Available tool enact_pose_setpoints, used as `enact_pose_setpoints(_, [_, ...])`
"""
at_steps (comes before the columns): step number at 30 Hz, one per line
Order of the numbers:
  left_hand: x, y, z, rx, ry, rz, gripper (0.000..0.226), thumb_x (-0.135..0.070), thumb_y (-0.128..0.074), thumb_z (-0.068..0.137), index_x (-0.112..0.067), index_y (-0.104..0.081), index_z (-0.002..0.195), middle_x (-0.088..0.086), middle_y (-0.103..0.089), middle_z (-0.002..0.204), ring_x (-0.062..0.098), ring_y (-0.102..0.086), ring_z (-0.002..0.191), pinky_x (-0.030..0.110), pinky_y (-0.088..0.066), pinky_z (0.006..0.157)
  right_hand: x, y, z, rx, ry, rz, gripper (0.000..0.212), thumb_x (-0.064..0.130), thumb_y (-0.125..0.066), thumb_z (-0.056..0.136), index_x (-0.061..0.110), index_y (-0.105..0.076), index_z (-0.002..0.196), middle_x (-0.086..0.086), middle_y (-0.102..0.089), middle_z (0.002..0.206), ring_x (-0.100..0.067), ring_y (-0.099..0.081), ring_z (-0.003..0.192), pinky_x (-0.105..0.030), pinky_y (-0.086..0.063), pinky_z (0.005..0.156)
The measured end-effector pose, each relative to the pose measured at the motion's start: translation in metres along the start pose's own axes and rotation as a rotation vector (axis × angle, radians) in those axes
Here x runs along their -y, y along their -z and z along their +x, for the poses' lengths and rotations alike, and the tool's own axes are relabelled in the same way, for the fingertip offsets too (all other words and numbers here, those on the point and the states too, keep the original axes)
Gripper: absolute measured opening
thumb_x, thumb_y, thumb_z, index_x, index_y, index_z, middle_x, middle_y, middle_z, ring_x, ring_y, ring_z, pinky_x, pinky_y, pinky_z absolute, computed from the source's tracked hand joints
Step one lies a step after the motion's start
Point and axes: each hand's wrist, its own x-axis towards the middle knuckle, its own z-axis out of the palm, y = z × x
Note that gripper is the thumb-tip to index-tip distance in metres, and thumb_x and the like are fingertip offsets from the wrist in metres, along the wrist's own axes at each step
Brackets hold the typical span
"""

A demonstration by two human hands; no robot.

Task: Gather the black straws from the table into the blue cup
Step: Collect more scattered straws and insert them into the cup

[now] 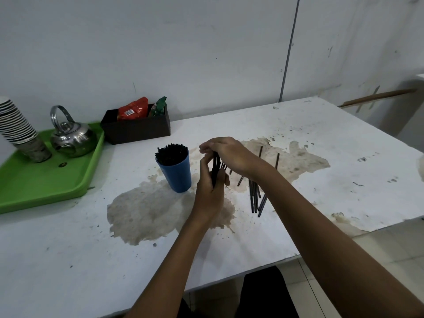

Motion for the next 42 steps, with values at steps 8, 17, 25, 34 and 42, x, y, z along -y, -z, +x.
enact_pose_setpoints(8, [-0.003, -0.001, -0.002, -0.036, 0.061, -0.059, 0.025, -0.03, -0.044, 0.104, -0.024, -0.055, 0.125, -0.016, -0.066, 0.106, -0.007, -0.061, 0.1, 0.013, -0.048, 0.082, -0.009, -0.007, -0.01, 0.023, 0.005, 0.086, 0.046, 0.008, -0.035, 0.096, 0.022, -0.062, 0.131, 0.005, -0.051, 0.145, -0.009, -0.04, 0.137, -0.024, -0.031, 0.108])
enact_pose_setpoints(17, [-0.021, 0.008, -0.005, -0.225, -0.101, -0.057, 0.009, -0.031, -0.051, 0.1, -0.039, -0.055, 0.101, -0.008, -0.062, 0.081, -0.001, -0.06, 0.079, 0.016, -0.049, 0.07, -0.014, -0.006, -0.015, 0.023, 0.092, 0.243, 0.032, 0.037, -0.043, 0.102, 0.036, -0.058, 0.13, 0.012, -0.057, 0.138, -0.004, -0.045, 0.132, -0.028, -0.032, 0.11])
enact_pose_setpoints(25, [-0.01, 0.018, -0.015, -0.227, -0.085, 0.026, 0.007, -0.042, -0.063, 0.09, -0.039, -0.069, 0.09, 0.004, -0.063, 0.064, 0.005, -0.053, 0.056, 0.023, -0.045, 0.054, -0.064, -0.018, -0.018, -0.208, 0.088, 0.086, 0.052, -0.009, -0.034, 0.083, 0.019, -0.068, 0.11, 0.006, -0.069, 0.109, -0.008, -0.061, 0.113, -0.025, -0.046, 0.1])
enact_pose_setpoints(34, [-0.008, 0.026, -0.021, -0.083, 0.112, -0.043, 0.035, -0.047, -0.043, 0.098, -0.03, -0.072, 0.102, -0.009, -0.048, 0.054, 0.005, -0.041, 0.047, 0.022, -0.035, 0.048, -0.075, -0.031, -0.024, -0.25, 0.069, 0.069, 0.047, -0.009, -0.036, 0.087, 0.011, -0.066, 0.118, 0.001, -0.067, 0.113, -0.005, -0.059, 0.107, -0.004, -0.044, 0.082])
enact_pose_setpoints(42, [-0.052, 0.046, -0.005, -0.062, 0.014, -0.07, 0.027, -0.038, -0.045, 0.101, -0.026, -0.068, 0.107, 0.0, -0.058, 0.059, 0.007, -0.05, 0.047, 0.019, -0.041, 0.044, -0.073, -0.06, -0.012, -0.413, 0.203, -0.091, 0.029, 0.013, -0.062, 0.083, 0.01, -0.065, 0.111, -0.001, -0.068, 0.11, -0.013, -0.061, 0.104, -0.031, -0.049, 0.092])
